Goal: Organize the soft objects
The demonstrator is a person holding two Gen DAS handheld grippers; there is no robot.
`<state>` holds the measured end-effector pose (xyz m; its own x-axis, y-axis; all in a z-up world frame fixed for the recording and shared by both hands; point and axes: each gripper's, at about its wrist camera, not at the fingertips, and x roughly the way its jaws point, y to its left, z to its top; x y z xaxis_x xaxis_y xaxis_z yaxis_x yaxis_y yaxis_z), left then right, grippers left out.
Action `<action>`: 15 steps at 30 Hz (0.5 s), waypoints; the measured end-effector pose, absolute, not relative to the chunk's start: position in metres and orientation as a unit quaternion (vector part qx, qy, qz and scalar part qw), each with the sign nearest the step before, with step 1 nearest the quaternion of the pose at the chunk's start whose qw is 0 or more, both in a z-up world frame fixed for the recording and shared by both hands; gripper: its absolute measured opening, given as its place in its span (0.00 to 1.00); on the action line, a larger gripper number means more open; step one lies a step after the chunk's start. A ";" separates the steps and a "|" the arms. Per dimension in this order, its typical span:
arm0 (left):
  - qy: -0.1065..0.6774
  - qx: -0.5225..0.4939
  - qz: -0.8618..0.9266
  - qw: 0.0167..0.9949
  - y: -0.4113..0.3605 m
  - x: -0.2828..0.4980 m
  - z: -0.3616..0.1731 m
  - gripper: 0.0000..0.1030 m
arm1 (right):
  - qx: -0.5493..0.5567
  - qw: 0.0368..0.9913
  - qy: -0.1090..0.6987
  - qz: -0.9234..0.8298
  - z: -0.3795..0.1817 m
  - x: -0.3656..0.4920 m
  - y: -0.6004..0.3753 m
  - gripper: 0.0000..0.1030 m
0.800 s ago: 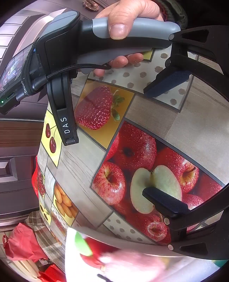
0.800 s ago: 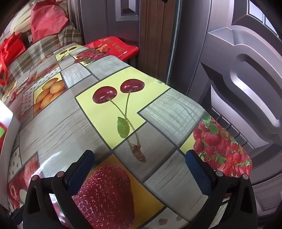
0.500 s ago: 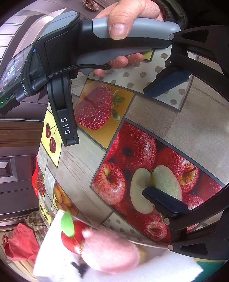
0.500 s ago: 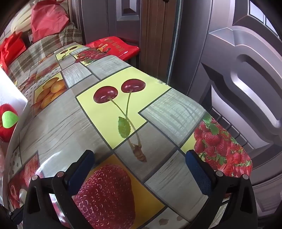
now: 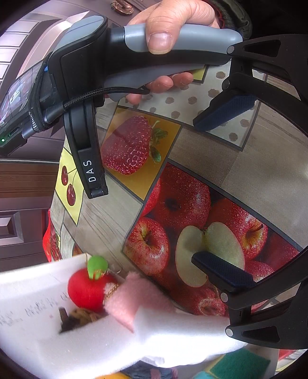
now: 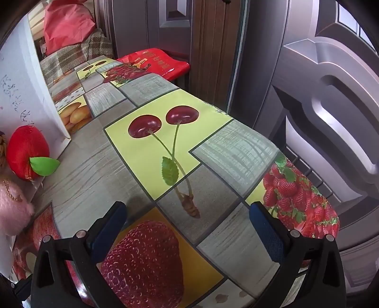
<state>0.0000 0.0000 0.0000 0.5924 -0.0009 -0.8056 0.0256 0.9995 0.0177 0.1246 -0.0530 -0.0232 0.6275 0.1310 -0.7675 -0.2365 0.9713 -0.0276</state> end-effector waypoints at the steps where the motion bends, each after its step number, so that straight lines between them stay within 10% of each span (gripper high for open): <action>1: 0.451 0.014 -0.007 0.892 0.000 0.000 0.000 0.99 | -0.063 0.900 0.419 0.102 -0.023 0.125 -0.053 1.00; 15: 0.452 0.014 -0.008 0.892 0.000 -0.006 0.004 0.99 | -0.065 0.900 0.420 0.102 -0.023 0.125 -0.052 1.00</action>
<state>-0.0061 0.0000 0.0041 0.5917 -0.0017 -0.8061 0.0263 0.9995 0.0172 0.1247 -0.0524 -0.0233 0.6273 0.1285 -0.7681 -0.2370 0.9710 -0.0311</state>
